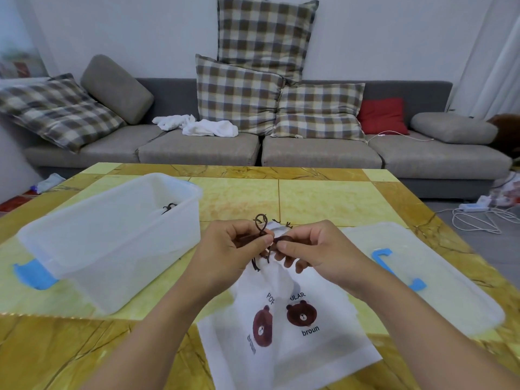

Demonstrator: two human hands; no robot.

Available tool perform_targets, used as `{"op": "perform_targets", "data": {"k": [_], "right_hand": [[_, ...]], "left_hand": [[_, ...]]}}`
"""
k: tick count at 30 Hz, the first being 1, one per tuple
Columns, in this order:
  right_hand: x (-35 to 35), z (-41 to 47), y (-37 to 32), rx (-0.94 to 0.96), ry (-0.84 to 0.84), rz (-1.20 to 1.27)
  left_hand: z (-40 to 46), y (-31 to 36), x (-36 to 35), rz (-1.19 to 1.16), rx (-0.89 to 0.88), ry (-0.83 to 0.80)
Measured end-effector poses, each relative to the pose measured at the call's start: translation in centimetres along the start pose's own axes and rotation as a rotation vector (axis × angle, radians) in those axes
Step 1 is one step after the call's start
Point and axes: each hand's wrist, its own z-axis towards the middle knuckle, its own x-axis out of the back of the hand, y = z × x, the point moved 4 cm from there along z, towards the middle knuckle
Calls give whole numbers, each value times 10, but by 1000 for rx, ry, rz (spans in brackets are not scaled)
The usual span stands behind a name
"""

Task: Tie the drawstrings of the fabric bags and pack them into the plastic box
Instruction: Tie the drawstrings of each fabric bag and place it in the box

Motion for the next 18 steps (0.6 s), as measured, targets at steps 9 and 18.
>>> {"op": "perform_targets", "data": {"k": [9, 18], "right_hand": [[6, 2, -3, 18, 113, 227], [-9, -3, -19, 149, 139, 161]], "left_hand": [[-1, -4, -1, -4, 52, 68], [-3, -4, -9, -192, 128, 66]]}}
